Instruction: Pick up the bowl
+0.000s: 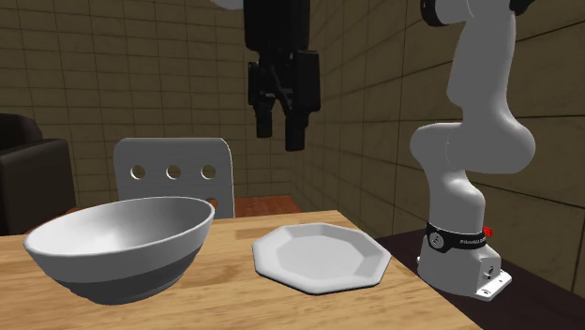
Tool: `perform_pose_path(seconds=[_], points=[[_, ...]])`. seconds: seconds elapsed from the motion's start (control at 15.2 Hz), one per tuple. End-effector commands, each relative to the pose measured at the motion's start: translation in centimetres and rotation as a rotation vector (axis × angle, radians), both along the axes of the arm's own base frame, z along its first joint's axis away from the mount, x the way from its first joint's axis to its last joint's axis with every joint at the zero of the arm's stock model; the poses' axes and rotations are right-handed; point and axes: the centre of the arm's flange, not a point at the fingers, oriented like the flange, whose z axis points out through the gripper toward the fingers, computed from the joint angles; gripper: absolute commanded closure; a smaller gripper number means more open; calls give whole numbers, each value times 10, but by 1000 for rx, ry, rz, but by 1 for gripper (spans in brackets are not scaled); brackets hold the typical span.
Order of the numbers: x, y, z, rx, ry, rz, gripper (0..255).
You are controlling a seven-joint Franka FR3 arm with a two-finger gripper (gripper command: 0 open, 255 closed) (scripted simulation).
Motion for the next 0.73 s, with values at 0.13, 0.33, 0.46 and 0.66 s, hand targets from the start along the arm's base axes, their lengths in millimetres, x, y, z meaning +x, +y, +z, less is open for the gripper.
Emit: perform_pose_path(seconds=[0.13,0.33,0.46,0.66], points=[[44,21,-25,-57,-7,16,0],[78,35,-43,-100,-13,27,0],[100,45,-55,-129,-17,35,0],[134,59,-74,-172,-22,46,0]])
